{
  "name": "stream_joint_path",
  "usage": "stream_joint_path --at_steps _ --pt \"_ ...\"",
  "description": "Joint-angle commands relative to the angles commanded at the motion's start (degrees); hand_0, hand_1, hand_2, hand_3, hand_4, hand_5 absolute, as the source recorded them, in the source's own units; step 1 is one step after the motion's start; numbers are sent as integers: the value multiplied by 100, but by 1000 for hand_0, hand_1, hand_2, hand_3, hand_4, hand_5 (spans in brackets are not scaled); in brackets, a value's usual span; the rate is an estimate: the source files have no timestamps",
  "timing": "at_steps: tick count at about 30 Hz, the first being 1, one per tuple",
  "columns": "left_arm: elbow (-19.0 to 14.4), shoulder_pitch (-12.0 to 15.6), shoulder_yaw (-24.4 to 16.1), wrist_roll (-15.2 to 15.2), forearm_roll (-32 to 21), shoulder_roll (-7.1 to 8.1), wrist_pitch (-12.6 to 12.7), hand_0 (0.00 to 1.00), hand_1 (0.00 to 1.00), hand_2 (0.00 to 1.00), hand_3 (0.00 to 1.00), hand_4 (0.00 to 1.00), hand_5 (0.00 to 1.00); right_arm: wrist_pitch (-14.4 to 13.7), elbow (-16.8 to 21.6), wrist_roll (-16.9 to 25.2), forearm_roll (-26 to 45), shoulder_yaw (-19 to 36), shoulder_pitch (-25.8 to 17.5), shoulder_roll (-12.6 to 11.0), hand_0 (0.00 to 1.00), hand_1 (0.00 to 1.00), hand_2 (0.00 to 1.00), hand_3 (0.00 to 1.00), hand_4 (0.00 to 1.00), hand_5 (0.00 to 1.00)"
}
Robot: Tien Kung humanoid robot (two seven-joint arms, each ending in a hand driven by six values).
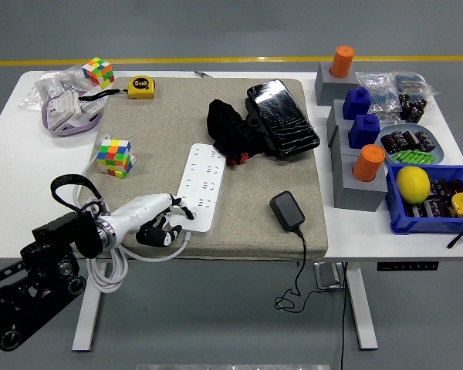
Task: Pull the plug out and thorw away
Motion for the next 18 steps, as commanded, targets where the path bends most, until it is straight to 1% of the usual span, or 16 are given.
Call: stream_joint_path --at_steps 3,5,7,9,10,12,14,16,17,18 --pt "-237 21 -124 -33 -34 28 18 55 27 108 708 485 2 0 1 -1 -3 9 -1 -1 538 621 671 584 977 514" --pt "-429 26 -223 -105 -41 41 87 55 27 109 706 488 2 0 1 0 0 4 -3 -1 537 621 671 583 977 514" --pt "-557 10 -289 -167 -52 46 156 55 27 109 706 488 2 0 1 3 2 -1 -3 1 537 621 671 583 977 514" --pt "-619 -17 -352 -185 -81 38 170 55 27 109 706 488 2 -1 3 5 7 -9 1 4 537 621 671 583 977 514" --pt "-613 -30 -381 -206 -79 27 186 55 27 109 706 488 2 -2 5 7 10 -12 2 5 537 621 671 583 977 514" --pt "-499 -69 -496 -262 -41 -49 246 57 29 111 695 490 2 -6 6 11 18 -18 5 11 539 621 671 583 977 514" --pt "-372 -100 -595 -415 54 -125 440 57 29 111 695 490 2 -3 5 12 20 -29 5 14 539 621 671 583 977 514" --pt "-194 -155 -727 -645 172 -231 735 57 29 111 695 490 2 -4 4 12 21 -30 9 15 539 621 671 583 977 514" --pt "-108 -186 -792 -723 202 -284 860 147 126 231 661 656 2 -2 2 11 21 -29 11 15 538 621 670 583 977 514" --pt "-32 -218 -848 -778 215 -332 946 147 126 231 661 656 2 -2 -1 9 17 -25 12 16 538 621 670 583 977 514"
